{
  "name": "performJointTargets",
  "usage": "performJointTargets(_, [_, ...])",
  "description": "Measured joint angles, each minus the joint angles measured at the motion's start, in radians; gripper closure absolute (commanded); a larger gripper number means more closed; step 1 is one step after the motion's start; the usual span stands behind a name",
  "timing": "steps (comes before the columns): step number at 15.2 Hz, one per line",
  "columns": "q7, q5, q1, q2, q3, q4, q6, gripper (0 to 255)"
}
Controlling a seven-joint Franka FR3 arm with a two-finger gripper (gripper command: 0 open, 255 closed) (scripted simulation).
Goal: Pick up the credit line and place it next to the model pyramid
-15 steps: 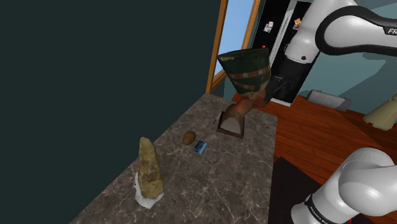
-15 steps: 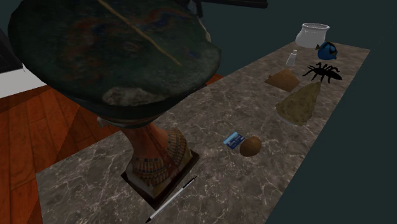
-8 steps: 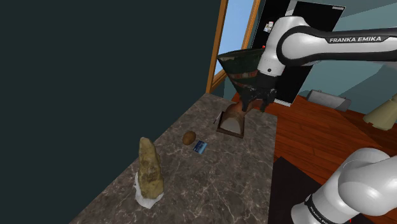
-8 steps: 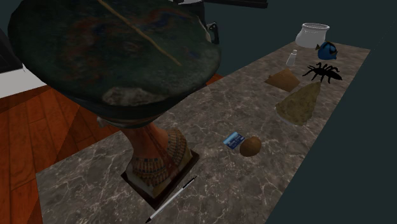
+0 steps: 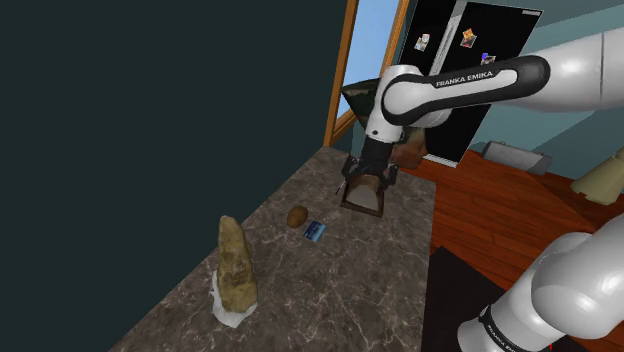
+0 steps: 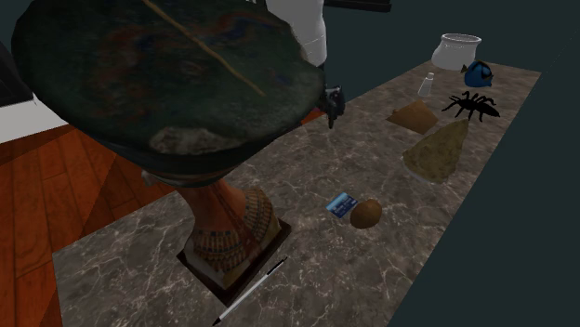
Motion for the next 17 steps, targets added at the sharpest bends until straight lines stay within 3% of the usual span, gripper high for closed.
performJointTargets(13, [0.232, 0.255, 0.008, 0.510, 0.018, 0.226, 0.156, 0])
performJointTargets(17, [0.266, 0.319, 0.010, 0.613, 0.027, 0.272, 0.192, 0])
